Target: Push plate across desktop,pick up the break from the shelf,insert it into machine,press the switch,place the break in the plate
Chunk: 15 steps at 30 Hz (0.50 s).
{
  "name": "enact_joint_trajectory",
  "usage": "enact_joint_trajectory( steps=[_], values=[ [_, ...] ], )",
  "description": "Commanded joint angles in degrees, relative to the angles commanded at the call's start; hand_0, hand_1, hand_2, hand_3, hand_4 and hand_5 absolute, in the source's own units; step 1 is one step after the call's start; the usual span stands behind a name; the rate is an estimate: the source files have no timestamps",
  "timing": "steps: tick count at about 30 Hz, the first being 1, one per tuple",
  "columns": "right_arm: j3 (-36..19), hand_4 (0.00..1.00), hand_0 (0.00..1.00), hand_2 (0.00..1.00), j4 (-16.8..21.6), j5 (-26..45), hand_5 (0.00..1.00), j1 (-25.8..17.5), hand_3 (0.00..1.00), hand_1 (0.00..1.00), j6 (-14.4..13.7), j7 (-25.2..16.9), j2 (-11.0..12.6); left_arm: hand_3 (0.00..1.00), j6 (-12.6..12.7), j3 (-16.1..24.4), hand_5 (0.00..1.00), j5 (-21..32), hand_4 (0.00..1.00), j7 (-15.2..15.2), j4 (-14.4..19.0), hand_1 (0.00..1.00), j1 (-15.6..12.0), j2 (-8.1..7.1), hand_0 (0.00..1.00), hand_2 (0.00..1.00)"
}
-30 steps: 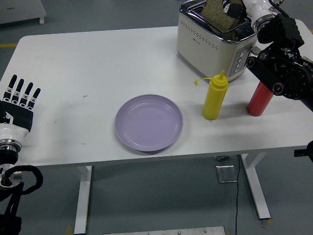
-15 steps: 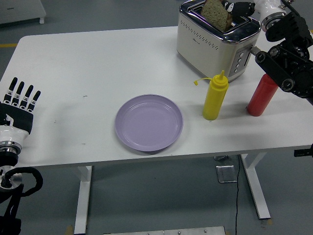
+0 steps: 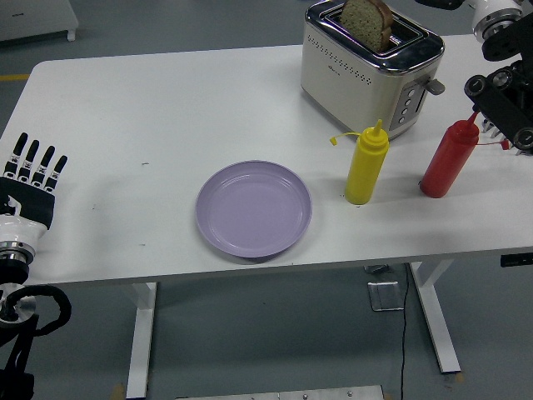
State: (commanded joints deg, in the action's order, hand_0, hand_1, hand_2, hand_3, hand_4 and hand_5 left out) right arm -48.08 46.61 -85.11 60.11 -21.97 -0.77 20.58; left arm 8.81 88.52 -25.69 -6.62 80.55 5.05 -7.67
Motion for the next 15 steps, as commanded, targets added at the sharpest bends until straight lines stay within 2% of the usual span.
enact_joint_trajectory(
  steps=[3, 4, 9, 10, 15],
  values=[
    [-1.01, 0.799, 0.975, 0.973, 1.03, 1.42, 0.295, -0.68, 0.998, 0.918, 0.11, 0.21, 1.82, 0.842, 0.00, 0.17, 0.998, 0.01, 0.615, 0.00, 0.05, 0.879, -0.03, -0.04, 0.830, 0.956],
    [-1.42, 0.780, 0.926, 0.944, 1.35, 2.14, 0.309, -1.01, 0.998, 0.883, 0.31, 0.21, 2.62, 0.842, -0.01, 0.22, 0.998, 0.01, 0.615, 0.00, 0.07, 0.878, -0.02, -0.05, 0.829, 0.955],
    [-2.81, 0.780, 0.926, 0.944, 2.52, 6.63, 0.309, -2.57, 0.998, 0.883, 1.58, -0.18, 6.29, 0.842, -0.03, 0.44, 0.998, -0.01, 0.615, 0.00, 0.15, 0.878, -0.14, -0.10, 0.829, 0.955],
    [-3.00, 0.545, 0.734, 0.809, 2.78, 7.83, 0.208, -2.92, 0.874, 0.709, 1.82, -0.49, 7.09, 0.842, -0.02, 0.50, 0.998, -0.01, 0.615, 0.00, 0.16, 0.878, -0.16, -0.11, 0.829, 0.956],
    [-3.54, 0.545, 0.734, 0.809, 4.82, 11.94, 0.208, -5.23, 0.874, 0.709, 2.61, -2.07, 11.32, 0.842, 0.00, 0.92, 0.998, -0.02, 0.615, -0.01, 0.24, 0.878, -0.25, -0.16, 0.829, 0.956]
  ],
)
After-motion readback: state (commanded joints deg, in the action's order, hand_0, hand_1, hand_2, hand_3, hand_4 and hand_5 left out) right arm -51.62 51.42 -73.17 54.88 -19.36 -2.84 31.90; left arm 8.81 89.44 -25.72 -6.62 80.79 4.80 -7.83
